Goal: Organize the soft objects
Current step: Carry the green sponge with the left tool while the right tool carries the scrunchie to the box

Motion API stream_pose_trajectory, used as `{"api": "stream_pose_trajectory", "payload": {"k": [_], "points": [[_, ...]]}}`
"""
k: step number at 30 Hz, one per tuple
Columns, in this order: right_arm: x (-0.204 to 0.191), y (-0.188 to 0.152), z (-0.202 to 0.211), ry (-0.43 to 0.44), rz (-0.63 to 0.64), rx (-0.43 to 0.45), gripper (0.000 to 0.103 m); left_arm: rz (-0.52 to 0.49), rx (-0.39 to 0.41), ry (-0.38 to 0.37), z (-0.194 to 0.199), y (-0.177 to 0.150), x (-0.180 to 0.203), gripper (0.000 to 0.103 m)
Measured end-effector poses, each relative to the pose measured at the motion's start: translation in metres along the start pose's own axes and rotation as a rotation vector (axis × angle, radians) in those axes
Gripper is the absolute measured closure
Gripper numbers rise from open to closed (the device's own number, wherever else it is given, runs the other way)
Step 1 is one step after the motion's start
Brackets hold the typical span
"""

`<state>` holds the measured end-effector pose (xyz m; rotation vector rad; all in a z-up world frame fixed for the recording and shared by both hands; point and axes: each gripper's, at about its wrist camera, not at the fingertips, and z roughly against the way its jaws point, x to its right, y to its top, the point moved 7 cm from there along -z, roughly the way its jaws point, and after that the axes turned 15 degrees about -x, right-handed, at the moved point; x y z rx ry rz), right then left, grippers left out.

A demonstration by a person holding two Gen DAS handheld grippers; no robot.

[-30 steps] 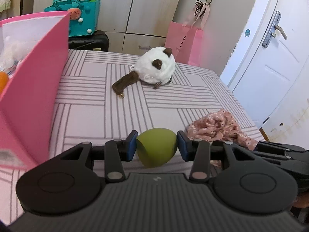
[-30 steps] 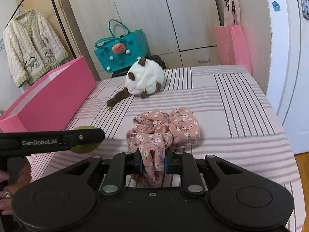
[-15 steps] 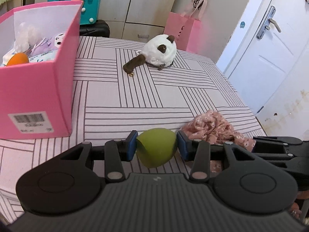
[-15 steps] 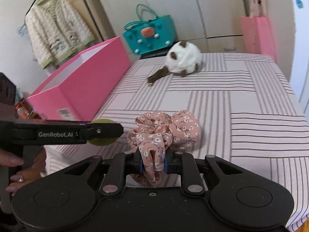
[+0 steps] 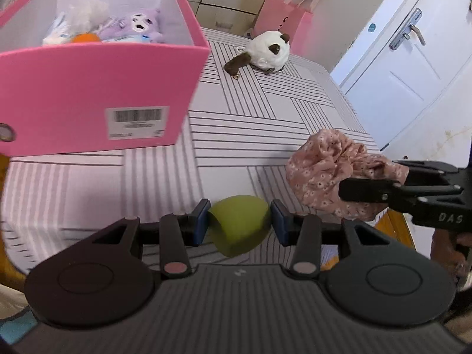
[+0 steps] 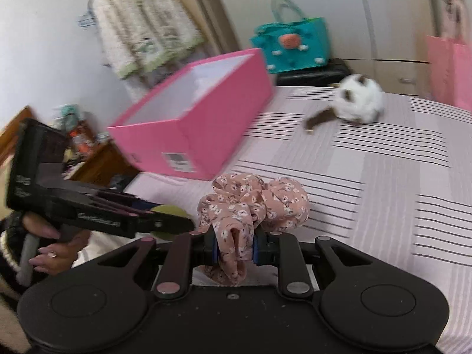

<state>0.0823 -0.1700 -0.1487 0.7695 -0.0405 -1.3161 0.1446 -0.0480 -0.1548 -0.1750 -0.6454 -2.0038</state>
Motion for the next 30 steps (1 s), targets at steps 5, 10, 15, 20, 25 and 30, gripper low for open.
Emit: {"api": "stream_pose_trajectory", "payload": {"k": [5, 10, 15, 20, 25, 30], "points": [[-0.03, 0.01, 0.002, 0.072, 0.073, -0.028, 0.078, -0.039, -0.028, -0.004, 0.029, -0.005, -0.007, 0.06], [-0.055, 0.027, 0.009, 0.073, 0.154, -0.043, 0.078, -0.099, -0.005, 0.016, 0.062, -0.002, -0.009, 0.06], [-0.07, 0.056, 0.025, 0.0, 0.229, 0.008, 0.077, -0.145, 0.074, 0.041, 0.082, 0.009, -0.018, 0.059], [-0.072, 0.078, 0.022, -0.027, 0.246, 0.05, 0.078, -0.155, 0.179, 0.077, 0.096, 0.026, -0.027, 0.059], [-0.073, 0.103, 0.01, -0.033, 0.276, 0.074, 0.078, -0.121, 0.223, 0.118, 0.102, 0.047, -0.043, 0.059], [-0.072, 0.134, -0.002, -0.025, 0.292, 0.086, 0.078, -0.113, 0.296, 0.157, 0.11, 0.068, -0.062, 0.058]]}}
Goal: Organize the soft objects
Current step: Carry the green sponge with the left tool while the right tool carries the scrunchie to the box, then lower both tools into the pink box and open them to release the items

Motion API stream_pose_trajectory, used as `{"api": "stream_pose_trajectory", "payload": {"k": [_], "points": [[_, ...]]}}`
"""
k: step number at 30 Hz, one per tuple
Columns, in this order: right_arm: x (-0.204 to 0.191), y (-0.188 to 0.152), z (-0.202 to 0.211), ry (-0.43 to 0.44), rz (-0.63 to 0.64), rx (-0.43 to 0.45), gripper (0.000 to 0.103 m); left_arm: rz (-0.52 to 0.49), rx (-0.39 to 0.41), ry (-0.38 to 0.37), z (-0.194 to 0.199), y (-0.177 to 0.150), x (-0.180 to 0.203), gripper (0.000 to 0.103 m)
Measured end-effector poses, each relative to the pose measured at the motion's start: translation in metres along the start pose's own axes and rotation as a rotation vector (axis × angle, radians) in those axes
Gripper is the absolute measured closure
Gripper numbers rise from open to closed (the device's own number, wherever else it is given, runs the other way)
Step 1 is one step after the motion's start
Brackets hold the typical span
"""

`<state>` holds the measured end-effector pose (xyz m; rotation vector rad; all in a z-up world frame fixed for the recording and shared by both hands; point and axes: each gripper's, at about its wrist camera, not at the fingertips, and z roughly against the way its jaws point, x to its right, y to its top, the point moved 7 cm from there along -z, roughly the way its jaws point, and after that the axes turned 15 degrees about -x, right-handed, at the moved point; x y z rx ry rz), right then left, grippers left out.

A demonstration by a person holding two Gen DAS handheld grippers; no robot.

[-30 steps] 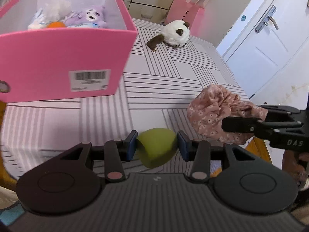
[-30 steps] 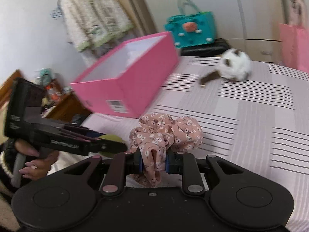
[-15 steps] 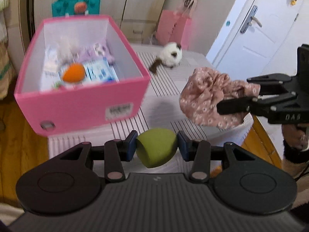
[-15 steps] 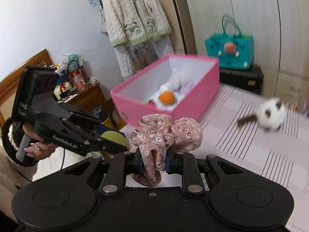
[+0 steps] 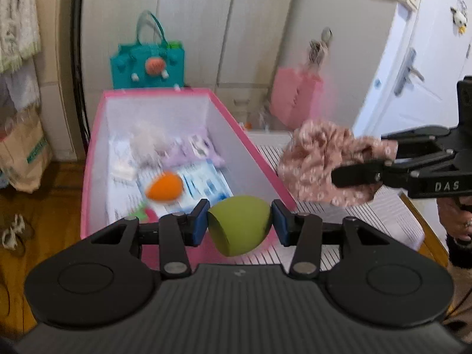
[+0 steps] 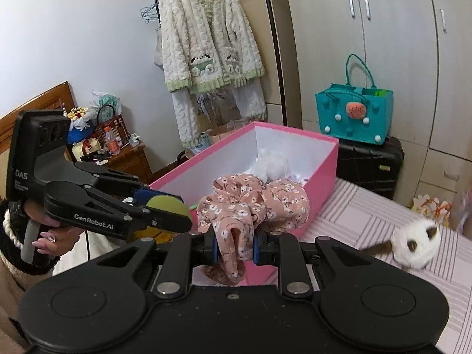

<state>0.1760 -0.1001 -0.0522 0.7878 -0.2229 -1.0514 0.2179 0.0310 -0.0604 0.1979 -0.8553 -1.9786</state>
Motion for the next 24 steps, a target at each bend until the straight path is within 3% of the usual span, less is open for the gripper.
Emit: {"api": "stream_pose_trajectory", "payload": {"k": [3, 9, 16, 20, 24], "points": [[0.007, 0.019, -0.016, 0.023, -0.002, 0.0, 0.078, 0.0, 0.043, 0.077, -0.004, 0.01, -0.013, 0.058], [0.024, 0.058, -0.053, 0.093, -0.034, -0.026, 0.078, 0.013, 0.054, 0.133, -0.021, 0.038, -0.04, 0.057], [0.038, 0.096, -0.102, 0.116, -0.081, -0.101, 0.078, -0.003, -0.023, 0.248, -0.054, 0.061, -0.069, 0.057], [0.048, 0.108, -0.128, 0.176, -0.117, -0.162, 0.078, -0.047, -0.075, 0.293, -0.065, 0.068, -0.079, 0.057], [0.055, 0.117, -0.155, 0.153, -0.133, -0.219, 0.077, -0.086, -0.146, 0.326, -0.079, 0.072, -0.082, 0.057]]}}
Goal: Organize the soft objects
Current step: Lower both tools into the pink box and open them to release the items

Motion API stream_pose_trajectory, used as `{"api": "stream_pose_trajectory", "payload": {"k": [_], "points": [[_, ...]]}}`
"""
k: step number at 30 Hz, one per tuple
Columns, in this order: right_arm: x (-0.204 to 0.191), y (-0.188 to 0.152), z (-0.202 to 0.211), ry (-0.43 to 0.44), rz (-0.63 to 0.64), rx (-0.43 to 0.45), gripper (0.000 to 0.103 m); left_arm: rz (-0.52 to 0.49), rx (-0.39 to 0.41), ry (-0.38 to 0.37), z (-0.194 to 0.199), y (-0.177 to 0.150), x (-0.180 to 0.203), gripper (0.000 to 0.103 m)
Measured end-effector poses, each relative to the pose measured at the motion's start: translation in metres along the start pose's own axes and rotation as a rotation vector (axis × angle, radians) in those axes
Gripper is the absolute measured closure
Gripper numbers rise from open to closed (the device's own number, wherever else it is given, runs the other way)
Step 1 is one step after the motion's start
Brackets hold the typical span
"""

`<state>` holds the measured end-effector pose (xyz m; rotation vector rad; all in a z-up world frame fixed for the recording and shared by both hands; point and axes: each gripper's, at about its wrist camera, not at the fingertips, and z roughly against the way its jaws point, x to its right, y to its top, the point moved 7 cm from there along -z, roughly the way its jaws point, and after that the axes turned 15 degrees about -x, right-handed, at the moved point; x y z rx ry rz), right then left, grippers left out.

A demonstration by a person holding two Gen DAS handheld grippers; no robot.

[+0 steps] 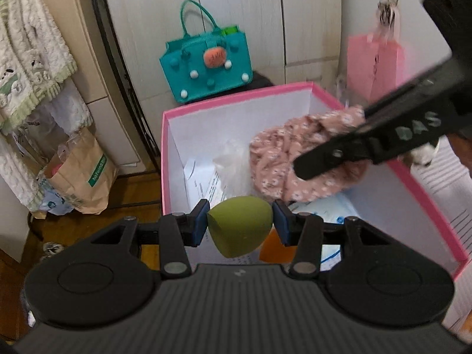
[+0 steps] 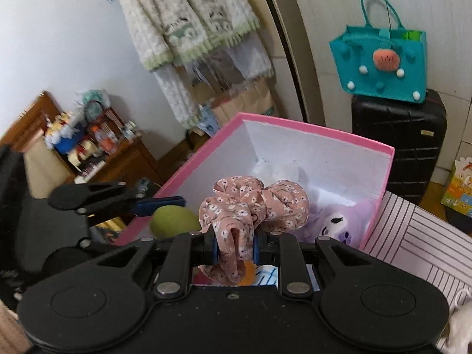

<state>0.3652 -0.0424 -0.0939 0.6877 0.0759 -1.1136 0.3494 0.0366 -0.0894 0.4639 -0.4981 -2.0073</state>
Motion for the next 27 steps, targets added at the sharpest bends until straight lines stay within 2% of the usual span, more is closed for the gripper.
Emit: {"api": "stream_pose_trajectory", "payload": {"k": [4, 7, 9, 10, 12, 14, 16, 20, 27], "points": [[0.007, 0.006, -0.02, -0.026, -0.005, -0.063, 0.077, -0.016, 0.009, 0.0, -0.003, 0.001, 0.004, 0.057], [0.009, 0.008, -0.034, -0.056, 0.017, -0.105, 0.072, -0.038, 0.037, 0.041, -0.001, 0.002, 0.009, 0.057], [0.011, 0.011, -0.039, -0.073, 0.015, -0.107, 0.062, -0.026, 0.028, 0.039, -0.001, 0.002, 0.01, 0.055], [0.011, 0.012, -0.039, -0.079, 0.016, -0.109, 0.057, -0.019, 0.029, 0.044, 0.0, 0.003, 0.01, 0.05], [0.01, 0.014, -0.036, -0.095, 0.013, -0.091, 0.04, -0.016, 0.048, 0.071, 0.006, 0.003, 0.009, 0.043], [0.009, 0.012, -0.028, -0.112, 0.019, -0.065, 0.037, -0.022, 0.071, 0.093, 0.013, 0.002, 0.008, 0.042], [0.01, 0.009, -0.019, -0.115, 0.02, -0.045, 0.035, -0.016, 0.099, 0.072, 0.022, 0.0, 0.007, 0.042], [0.011, -0.005, 0.005, -0.12, 0.0, 0.019, 0.034, 0.017, 0.086, 0.022, 0.034, -0.011, 0.006, 0.042], [-0.009, -0.033, 0.045, -0.179, 0.062, 0.083, 0.033, 0.005, 0.081, 0.011, 0.057, -0.027, 0.017, 0.042]]}}
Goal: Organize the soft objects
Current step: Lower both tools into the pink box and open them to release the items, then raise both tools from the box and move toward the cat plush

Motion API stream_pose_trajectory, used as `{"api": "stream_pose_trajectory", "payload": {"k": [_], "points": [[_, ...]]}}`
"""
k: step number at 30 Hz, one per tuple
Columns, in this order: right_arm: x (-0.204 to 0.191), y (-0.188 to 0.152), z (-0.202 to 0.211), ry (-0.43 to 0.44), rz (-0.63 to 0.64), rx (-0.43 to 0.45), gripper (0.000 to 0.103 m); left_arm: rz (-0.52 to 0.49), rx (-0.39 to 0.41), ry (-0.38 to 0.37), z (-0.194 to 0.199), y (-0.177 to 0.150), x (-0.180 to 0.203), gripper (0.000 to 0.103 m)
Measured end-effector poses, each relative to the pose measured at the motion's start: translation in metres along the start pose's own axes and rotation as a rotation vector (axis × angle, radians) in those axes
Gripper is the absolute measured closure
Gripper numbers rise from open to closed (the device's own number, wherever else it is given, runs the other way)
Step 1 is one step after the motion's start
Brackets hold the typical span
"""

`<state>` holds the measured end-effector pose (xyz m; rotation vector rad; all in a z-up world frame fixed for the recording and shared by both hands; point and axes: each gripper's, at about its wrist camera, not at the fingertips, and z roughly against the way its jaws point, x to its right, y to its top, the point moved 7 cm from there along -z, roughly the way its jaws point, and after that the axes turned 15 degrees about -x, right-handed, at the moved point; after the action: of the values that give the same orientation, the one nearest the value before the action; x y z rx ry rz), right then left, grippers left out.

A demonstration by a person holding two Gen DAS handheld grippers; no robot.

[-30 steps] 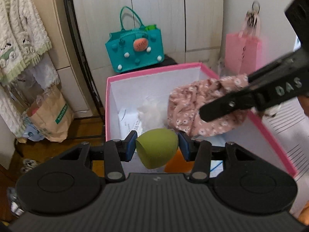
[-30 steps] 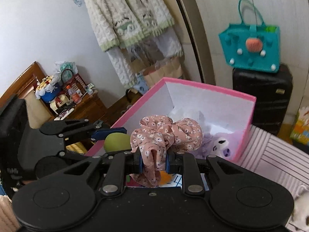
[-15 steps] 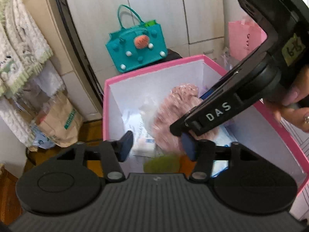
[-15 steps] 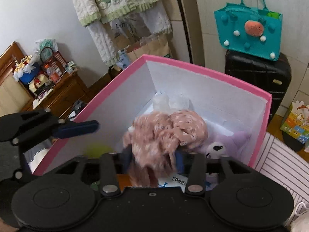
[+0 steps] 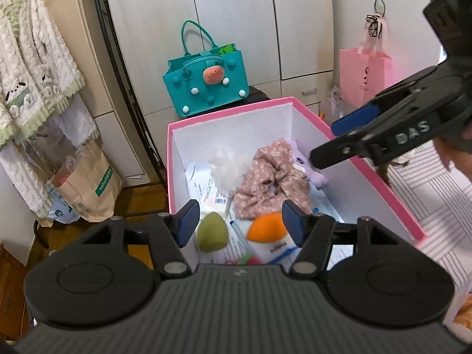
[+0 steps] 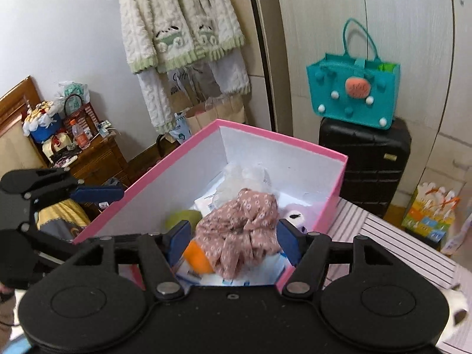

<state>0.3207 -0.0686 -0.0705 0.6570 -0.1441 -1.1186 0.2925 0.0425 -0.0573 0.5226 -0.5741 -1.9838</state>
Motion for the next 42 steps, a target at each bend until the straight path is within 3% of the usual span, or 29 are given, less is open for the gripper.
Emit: {"api": "stream_pose_trajectory", "payload": {"k": [5, 10, 14, 18, 24, 27, 34, 42], "points": [[-0.016, -0.018, 0.031, -0.023, 0.053, 0.032, 0.033, -0.019, -0.031, -0.038, 0.017, -0.008, 0.013, 0.042], [-0.029, -0.036, 0.057, 0.009, 0.081, 0.05, 0.033, -0.03, -0.042, -0.09, 0.037, -0.018, 0.028, 0.041], [-0.037, -0.054, 0.079, 0.016, 0.103, 0.061, 0.033, -0.072, -0.033, -0.084, 0.055, -0.025, 0.041, 0.04], [-0.042, -0.072, 0.096, 0.013, 0.101, 0.073, 0.025, -0.125, -0.023, -0.057, 0.072, -0.033, 0.054, 0.039], [-0.046, -0.097, 0.118, -0.031, 0.117, 0.097, 0.024, -0.163, -0.026, -0.075, 0.09, -0.045, 0.072, 0.038], [-0.047, -0.108, 0.128, -0.043, 0.123, 0.117, 0.017, -0.179, -0.025, -0.089, 0.097, -0.05, 0.082, 0.028], [-0.039, -0.144, 0.139, -0.11, 0.125, 0.133, 0.011, -0.244, -0.028, -0.097, 0.105, -0.063, 0.105, 0.024], [-0.02, -0.183, 0.142, -0.17, 0.095, 0.13, 0.01, -0.311, -0.06, -0.179, 0.097, -0.076, 0.146, 0.024]]}}
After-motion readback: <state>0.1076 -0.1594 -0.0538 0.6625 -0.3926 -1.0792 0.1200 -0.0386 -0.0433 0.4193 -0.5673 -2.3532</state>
